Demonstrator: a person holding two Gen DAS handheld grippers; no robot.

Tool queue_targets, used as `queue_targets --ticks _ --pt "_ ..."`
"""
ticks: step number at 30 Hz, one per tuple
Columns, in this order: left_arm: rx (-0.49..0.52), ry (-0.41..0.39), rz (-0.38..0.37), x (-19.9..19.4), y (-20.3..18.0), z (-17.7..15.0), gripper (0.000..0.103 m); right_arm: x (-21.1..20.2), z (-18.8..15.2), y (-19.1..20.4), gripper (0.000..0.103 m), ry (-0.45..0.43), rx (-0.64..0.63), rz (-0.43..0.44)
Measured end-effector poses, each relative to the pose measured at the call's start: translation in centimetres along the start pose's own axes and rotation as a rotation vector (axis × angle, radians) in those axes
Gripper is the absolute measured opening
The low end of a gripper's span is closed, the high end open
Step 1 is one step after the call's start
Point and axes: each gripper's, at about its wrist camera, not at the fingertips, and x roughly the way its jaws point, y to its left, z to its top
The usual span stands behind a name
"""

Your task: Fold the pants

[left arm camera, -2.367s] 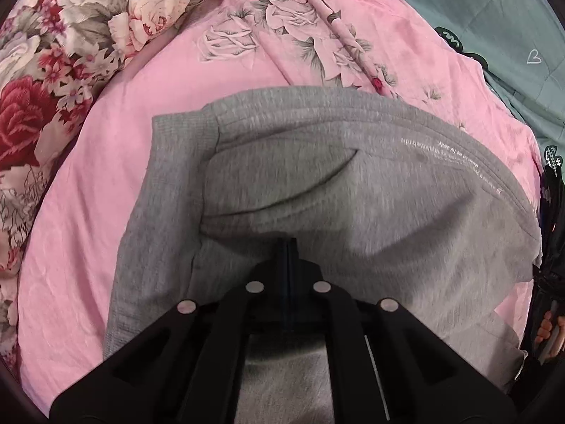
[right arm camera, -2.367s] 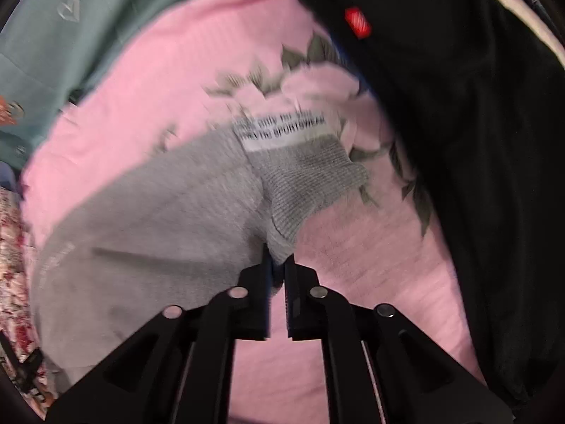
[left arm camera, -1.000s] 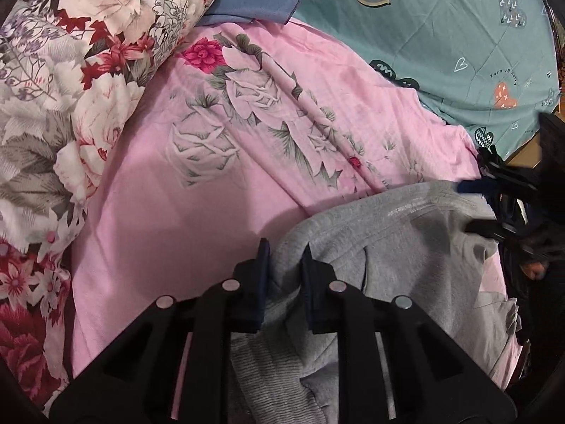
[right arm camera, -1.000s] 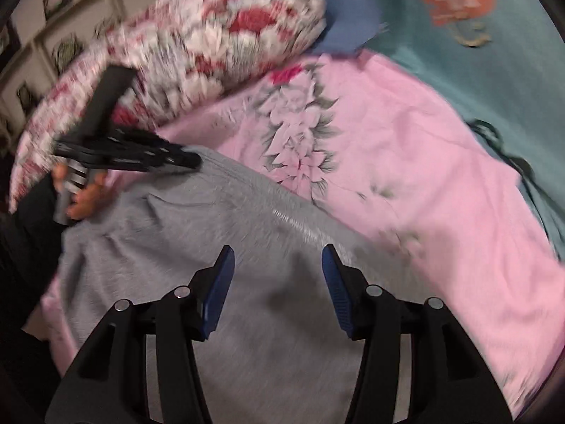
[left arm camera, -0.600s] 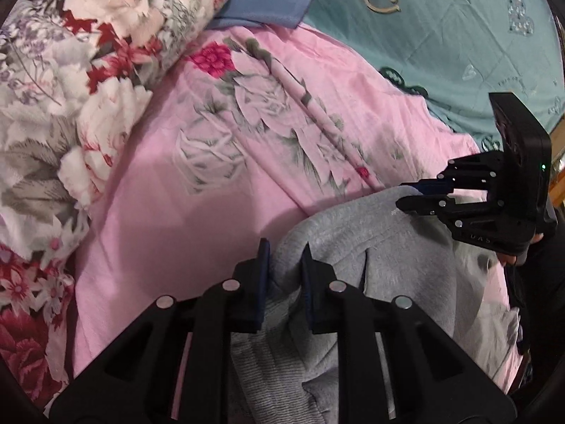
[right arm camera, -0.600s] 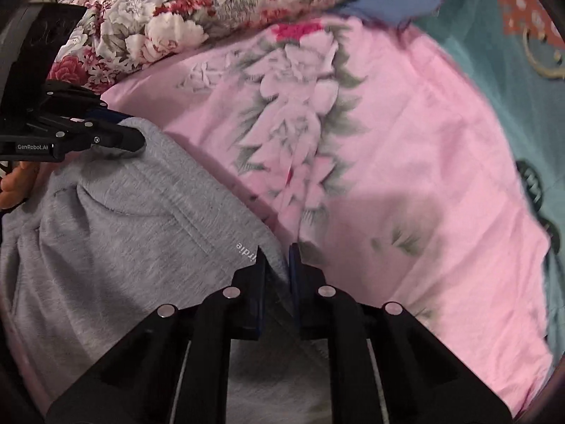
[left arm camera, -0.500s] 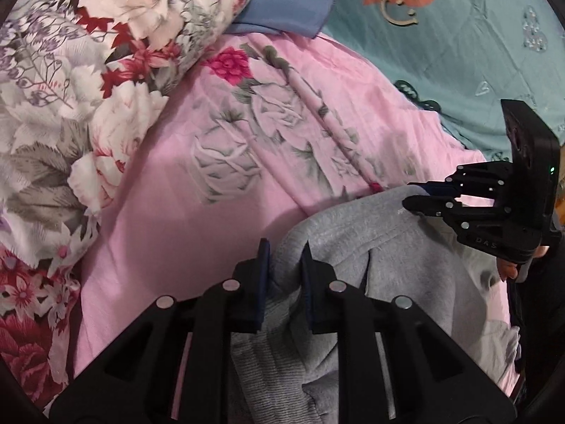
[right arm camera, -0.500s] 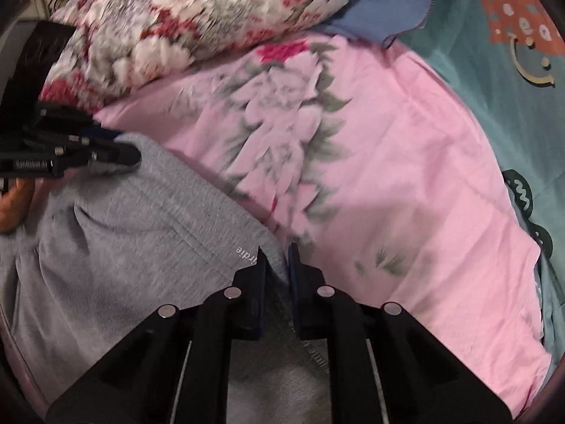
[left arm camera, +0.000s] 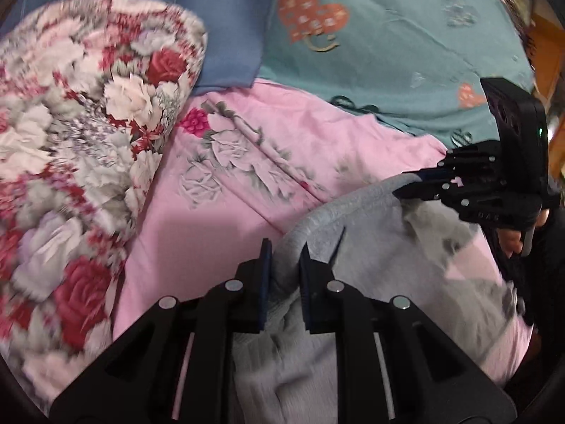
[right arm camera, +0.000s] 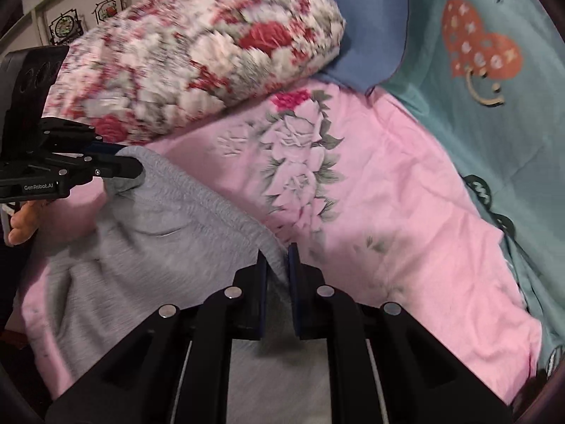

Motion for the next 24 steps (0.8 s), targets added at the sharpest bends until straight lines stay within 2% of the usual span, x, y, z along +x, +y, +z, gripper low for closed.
queue_targets --ticks 4,7,10,13,16,18,19,20,21,22,24 --pt "0.054 0.048 -0.024 -3.9 -2.1 -4.6 0.014 -4.9 -3.9 5.6 0.011 0.001 -0.009 0.033" --pt "0.057 0.097 -0.051 -5.0 -2.6 -8.7 0.014 -6.2 -8.5 10.6 0.011 0.036 0.002 0.070" --pt "0.028 0.139 -0.058 -4.7 -2.1 -12.2 0.014 -5.7 -11.9 14.6 0.011 0.065 0.018 0.107" --pt "0.001 0.149 -0.071 -4.4 -1.6 -14.2 0.014 -4.2 -14.5 17.7 0.011 0.095 0.023 0.150" --pt "0.011 0.147 -0.082 -4.7 -1.8 -14.9 0.015 -2.5 -15.7 18.7 0.011 0.142 0.071 0.189" --pt "0.038 0.150 -0.066 -4.8 -2.2 -15.1 0.018 -1.9 -16.0 18.9 0.011 0.146 0.083 0.177" --pt "0.053 0.149 -0.056 -5.1 -2.4 -15.2 0.026 -1.7 -16.1 19.0 0.011 0.150 0.087 0.175" --pt "0.057 0.154 -0.042 -5.3 -2.5 -15.3 0.040 -1.5 -16.2 19.0 0.011 0.154 0.092 0.178" --pt "0.049 0.153 -0.017 -5.7 -2.4 -15.5 0.072 -1.3 -16.4 18.9 0.011 0.159 0.099 0.181" --pt "0.036 0.138 -0.005 -6.2 -2.2 -15.7 0.078 -1.3 -16.7 18.9 0.011 0.166 0.112 0.187" --pt "-0.003 0.121 -0.025 -7.1 -1.7 -16.3 0.078 -1.4 -17.1 18.6 0.011 0.170 0.134 0.215"
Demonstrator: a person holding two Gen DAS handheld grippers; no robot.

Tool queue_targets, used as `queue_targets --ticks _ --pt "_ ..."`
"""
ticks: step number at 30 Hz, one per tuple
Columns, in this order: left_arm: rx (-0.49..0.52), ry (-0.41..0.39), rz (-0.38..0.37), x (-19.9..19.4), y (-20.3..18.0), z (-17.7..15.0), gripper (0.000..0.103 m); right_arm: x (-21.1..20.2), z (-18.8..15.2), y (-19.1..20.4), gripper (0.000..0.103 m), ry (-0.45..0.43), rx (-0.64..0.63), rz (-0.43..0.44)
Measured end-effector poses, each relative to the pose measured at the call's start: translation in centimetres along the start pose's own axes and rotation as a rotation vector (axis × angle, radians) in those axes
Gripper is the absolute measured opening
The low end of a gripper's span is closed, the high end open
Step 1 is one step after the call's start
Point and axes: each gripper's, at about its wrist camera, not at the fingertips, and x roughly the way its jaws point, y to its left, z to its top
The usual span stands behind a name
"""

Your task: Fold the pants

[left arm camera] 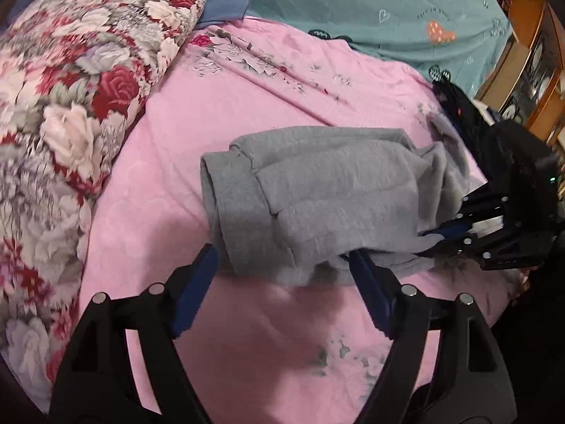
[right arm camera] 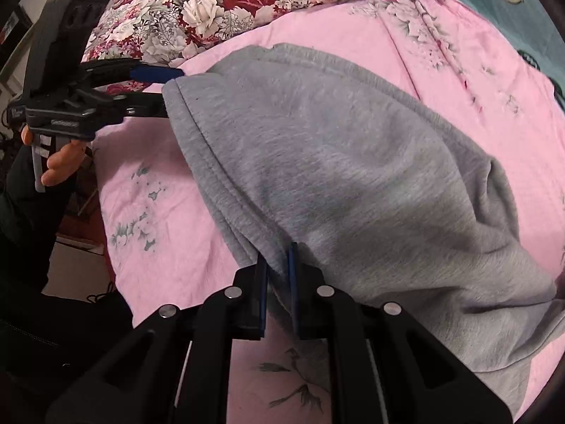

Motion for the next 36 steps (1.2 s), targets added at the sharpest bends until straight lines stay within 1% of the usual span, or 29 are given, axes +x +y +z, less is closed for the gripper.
queue_targets --ticks 3,5,6,7,9,10,12,14,16,18,20,21,22,23,24,25,27,29,32,33,34,35,36 --pt "-0.105 -0.017 -0.015 -0.7 0.9 -0.9 0.078 -0.3 -0.4 -0.1 0.011 -0.013 -0.005 0.016" --pt "-0.196 -0.018 -0.050 -1.0 1.2 -1.6 0.077 -0.2 -0.6 -0.3 0.011 -0.012 0.008 0.029" --pt "-0.242 -0.026 -0.088 -1.2 1.2 -2.0 0.077 -0.1 -0.6 -0.5 0.011 -0.011 0.020 0.038" --pt "-0.307 -0.037 -0.141 -1.4 1.4 -2.5 0.077 -0.1 -0.6 -0.7 0.011 -0.012 0.029 0.046" --pt "-0.426 -0.060 -0.212 -1.7 1.5 -3.3 0.077 -0.1 -0.7 -1.0 0.011 -0.023 0.039 0.060" --pt "-0.471 -0.075 -0.224 -1.8 1.4 -3.5 0.077 -0.2 -0.7 -1.0 0.011 -0.028 0.042 0.067" --pt "-0.552 -0.083 -0.211 -1.5 1.4 -3.4 0.077 -0.2 -0.8 -0.9 0.011 -0.036 0.039 0.071" --pt "-0.619 -0.083 -0.215 -0.7 1.5 -2.9 0.072 -0.2 -0.9 -0.9 0.011 -0.039 0.039 0.075" --pt "-0.678 -0.069 -0.220 0.2 1.8 -2.4 0.061 -0.2 -1.0 -0.9 0.011 -0.041 0.039 0.077" --pt "-0.732 -0.062 -0.220 1.0 2.3 -2.0 0.056 -0.3 -1.1 -0.8 0.011 -0.047 0.038 0.079" --pt "-0.755 -0.063 -0.196 1.5 2.6 -1.6 0.041 -0.5 -1.1 -0.8 0.011 -0.057 0.032 0.079" --pt "-0.767 -0.058 -0.175 1.7 2.8 -1.4 0.023 -0.6 -1.1 -0.8 0.011 -0.060 0.032 0.079" --pt "-0.778 -0.061 -0.172 1.8 3.2 -1.3 0.018 -0.6 -1.2 -0.8 0.011 -0.062 0.034 0.079" --pt "-0.785 -0.074 -0.183 1.6 3.5 -1.3 0.016 -0.5 -1.2 -0.8 0.011 -0.063 0.034 0.082" --pt "-0.784 -0.093 -0.178 1.3 3.6 -1.2 0.015 -0.5 -1.2 -0.8 0.011 -0.063 0.035 0.089" --pt "-0.765 -0.112 -0.156 0.8 3.4 -1.1 0.015 -0.7 -1.1 -0.8 0.012 -0.068 0.035 0.095" --pt "-0.714 -0.119 -0.108 0.2 2.5 -1.0 0.015 -1.1 -0.9 -0.6 0.012 -0.081 0.026 0.099" --pt "-0.697 -0.092 -0.089 0.3 2.2 -1.6 0.015 -0.9 -0.8 -0.5 0.011 -0.069 0.020 0.091" --pt "-0.719 -0.024 -0.076 2.1 3.0 -2.6 0.016 0.7 -1.2 -0.6 0.012 -0.014 0.023 0.088" --pt "-0.727 -0.013 -0.076 2.6 3.3 -2.9 0.016 1.2 -1.3 -0.5 0.014 -0.005 0.018 0.082" --pt "-0.726 -0.014 -0.078 2.6 3.3 -3.0 0.018 1.4 -1.2 -0.4 0.015 -0.005 0.011 0.076" --pt "-0.710 -0.020 -0.074 2.2 3.2 -3.0 0.019 1.3 -1.1 -0.1 0.016 -0.002 -0.002 0.064" --pt "-0.684 -0.023 -0.067 1.6 2.8 -2.8 0.033 1.2 -1.0 0.1 0.021 0.005 -0.012 0.057"
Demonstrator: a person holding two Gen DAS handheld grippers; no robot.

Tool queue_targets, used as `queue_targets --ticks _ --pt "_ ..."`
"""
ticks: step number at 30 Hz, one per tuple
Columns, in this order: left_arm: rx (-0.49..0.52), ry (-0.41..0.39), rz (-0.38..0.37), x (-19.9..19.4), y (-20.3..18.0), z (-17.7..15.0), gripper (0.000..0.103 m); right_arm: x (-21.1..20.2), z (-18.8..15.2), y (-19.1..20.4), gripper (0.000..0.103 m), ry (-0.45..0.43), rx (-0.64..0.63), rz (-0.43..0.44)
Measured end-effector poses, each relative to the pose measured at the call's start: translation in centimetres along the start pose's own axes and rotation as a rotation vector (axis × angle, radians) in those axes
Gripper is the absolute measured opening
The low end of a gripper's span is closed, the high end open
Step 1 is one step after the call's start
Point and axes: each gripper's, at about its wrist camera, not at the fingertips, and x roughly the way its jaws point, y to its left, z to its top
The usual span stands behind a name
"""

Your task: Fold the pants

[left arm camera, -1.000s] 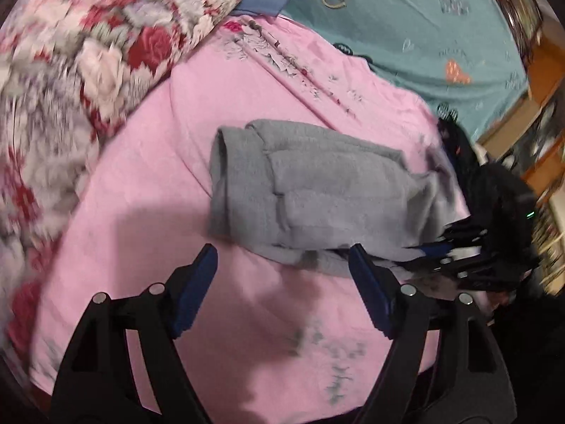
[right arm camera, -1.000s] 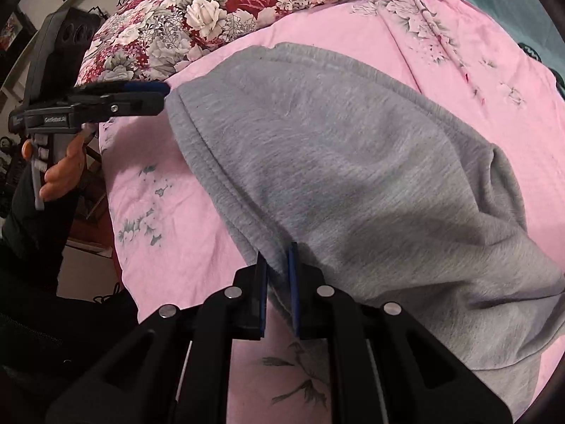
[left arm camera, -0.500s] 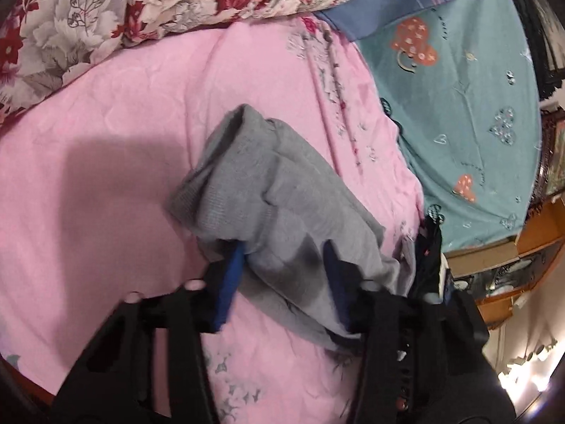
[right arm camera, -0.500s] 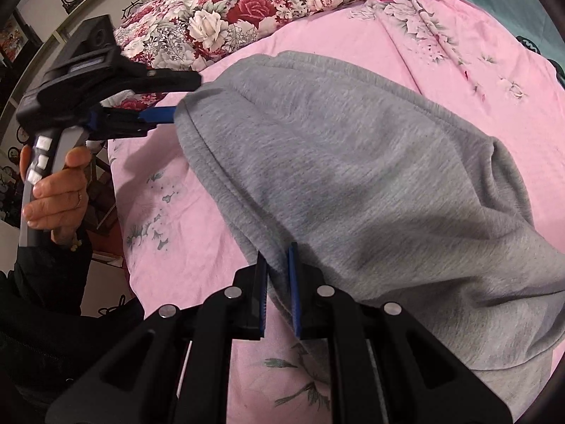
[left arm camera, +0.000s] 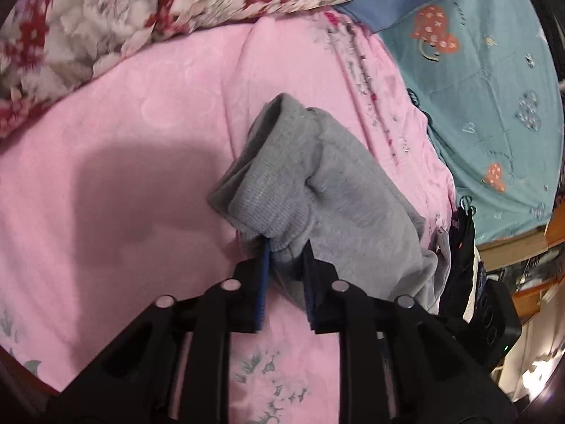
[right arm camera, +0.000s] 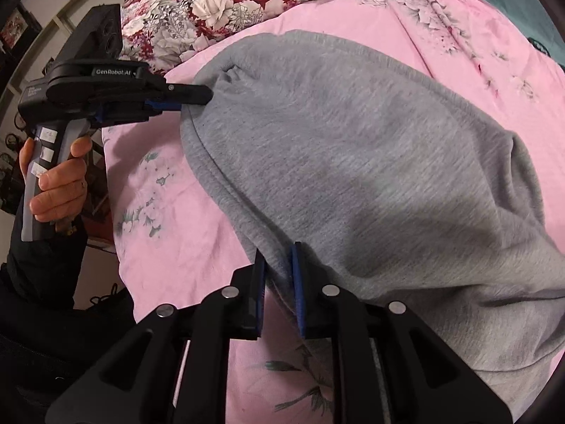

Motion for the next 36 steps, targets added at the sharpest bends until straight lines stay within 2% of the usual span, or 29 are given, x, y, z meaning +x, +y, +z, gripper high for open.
queue_targets --ticks 1,2,6,8,9,10,11,12,13,14,15,17,18,19,21,23,24,28,30,32,34,36 --pt "0.028 -0.013 0.024 -0.8 -0.6 -0.1 0.057 -0.3 0.1 0.2 0.028 0.008 -0.007 0.006" --pt "0.053 -0.049 0.049 -2.0 -1.2 -0.3 0.062 -0.9 0.3 0.6 0.029 0.012 -0.016 0.031" --pt "0.148 -0.138 0.056 -5.9 -3.8 -1.0 0.062 -3.7 1.3 1.3 0.030 -0.072 -0.019 0.097" --pt "0.175 -0.159 0.036 -6.2 -5.3 -0.8 0.062 -4.0 2.2 1.0 0.020 -0.121 0.025 0.075" --pt "0.190 -0.153 0.025 -5.5 -6.1 -0.6 0.062 -3.5 2.7 0.9 0.009 -0.119 0.032 0.058" --pt "0.197 -0.141 0.027 -4.7 -6.6 -0.4 0.061 -2.4 3.0 0.8 0.007 -0.095 0.041 0.056" --pt "0.200 -0.122 0.032 -3.4 -7.0 -0.2 0.058 -1.4 3.0 0.6 0.007 -0.069 0.054 0.063" --pt "0.203 -0.091 0.031 -2.0 -7.2 0.0 0.043 0.0 2.9 0.4 0.007 -0.032 0.070 0.069" --pt "0.201 -0.038 0.036 0.0 -7.2 0.1 0.017 1.2 2.8 0.2 0.006 -0.005 0.085 0.072" --pt "0.189 0.016 0.060 2.0 -7.1 0.1 0.006 1.5 2.6 0.0 0.006 -0.011 0.112 0.084" --pt "0.178 0.053 0.087 3.4 -6.8 0.0 0.002 1.0 2.5 -0.3 0.007 -0.015 0.136 0.089" --pt "0.185 0.072 0.131 5.3 -6.3 -0.3 0.002 -1.4 2.3 -1.5 0.009 -0.009 0.177 0.061" --pt "0.195 0.073 0.140 5.5 -6.3 -0.4 0.002 -3.5 2.3 -2.4 0.018 -0.041 0.188 0.028" --pt "0.203 0.075 0.146 5.6 -6.3 -0.3 0.003 -6.0 2.2 -3.7 0.038 -0.086 0.209 -0.035" --pt "0.203 0.085 0.136 5.9 -6.0 -0.2 0.003 -10.8 1.8 -7.6 0.058 -0.159 0.306 -0.191" --pt "0.198 0.091 0.116 6.6 -5.5 -0.1 0.003 -14.1 1.5 -12.5 0.058 -0.166 0.437 -0.324" --pt "0.195 0.088 0.107 6.6 -5.3 -0.1 0.003 -15.5 1.2 -16.4 0.058 -0.132 0.541 -0.408" --pt "0.233 0.067 0.116 6.7 -5.6 -0.3 0.003 -17.5 -0.9 -30.1 0.058 0.026 0.881 -0.617" --pt "0.254 0.058 0.123 6.9 -5.9 -0.4 0.003 -17.1 -1.4 -34.4 0.058 0.094 0.960 -0.639" --pt "0.268 0.058 0.116 6.8 -5.8 -0.3 0.003 -16.3 -1.5 -36.9 0.058 0.139 1.015 -0.642" --pt "0.275 0.059 0.100 6.9 -5.7 -0.2 0.003 -15.3 -0.9 -37.7 0.058 0.152 1.031 -0.629" --pt "0.279 0.060 0.089 7.0 -5.6 -0.1 0.003 -14.0 0.5 -37.6 0.058 0.190 1.002 -0.666"
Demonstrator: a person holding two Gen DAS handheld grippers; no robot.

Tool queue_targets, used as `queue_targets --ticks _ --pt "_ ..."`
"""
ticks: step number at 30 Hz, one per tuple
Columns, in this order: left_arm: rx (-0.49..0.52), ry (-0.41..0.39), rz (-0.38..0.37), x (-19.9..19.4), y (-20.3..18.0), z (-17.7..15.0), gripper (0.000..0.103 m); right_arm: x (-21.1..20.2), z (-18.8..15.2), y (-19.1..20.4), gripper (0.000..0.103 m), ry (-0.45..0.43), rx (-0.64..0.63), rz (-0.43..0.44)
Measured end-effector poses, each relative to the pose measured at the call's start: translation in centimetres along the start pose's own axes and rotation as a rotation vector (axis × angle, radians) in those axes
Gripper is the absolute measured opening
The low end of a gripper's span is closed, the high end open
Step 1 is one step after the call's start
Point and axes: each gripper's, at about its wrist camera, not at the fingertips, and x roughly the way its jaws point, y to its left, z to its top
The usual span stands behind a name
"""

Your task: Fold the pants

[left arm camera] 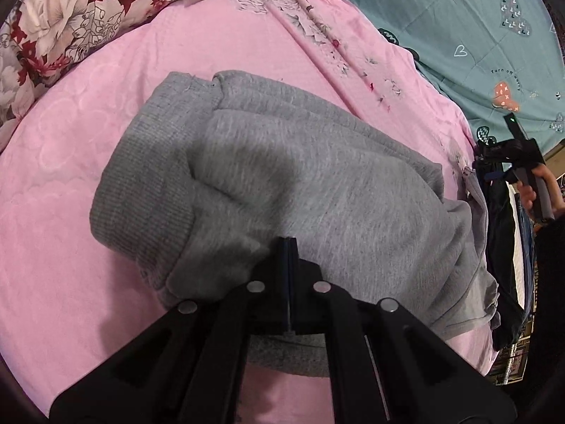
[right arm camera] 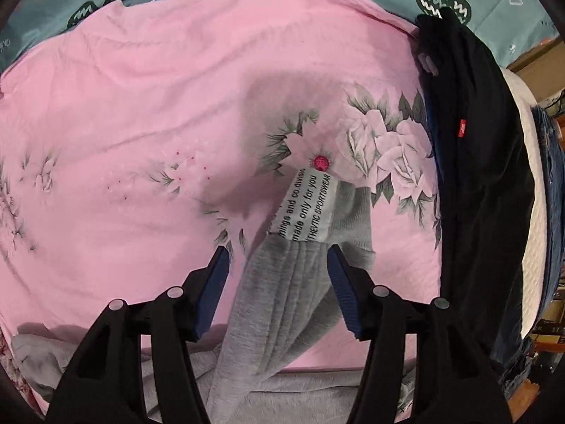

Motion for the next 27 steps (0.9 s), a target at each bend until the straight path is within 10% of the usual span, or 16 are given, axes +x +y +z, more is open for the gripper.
queue_targets --ticks 6,7,9,20,27 --pt "0.026 -0.007 -0.003 0.1 -0.1 0.1 0.003 4.2 0.4 3.2 0.056 0.049 -0.079 -0.354" --pt "0.031 -0.011 -0.006 0.1 -0.1 0.0 0.003 4.3 0.1 2.9 0.034 0.043 -0.076 -0.354" --pt "0.036 -0.016 -0.012 0.0 0.0 -0.1 0.003 3.7 -0.6 0.6 0.015 0.032 -0.028 -0.260" --pt "0.100 0.056 -0.042 0.1 0.1 0.8 0.003 -9.1 -16.5 -18.1 0.013 -0.233 0.232 0.166" --pt "0.122 0.191 -0.089 1.0 0.6 2.8 0.003 0.0 -28.3 -24.3 0.013 -0.200 0.408 0.356"
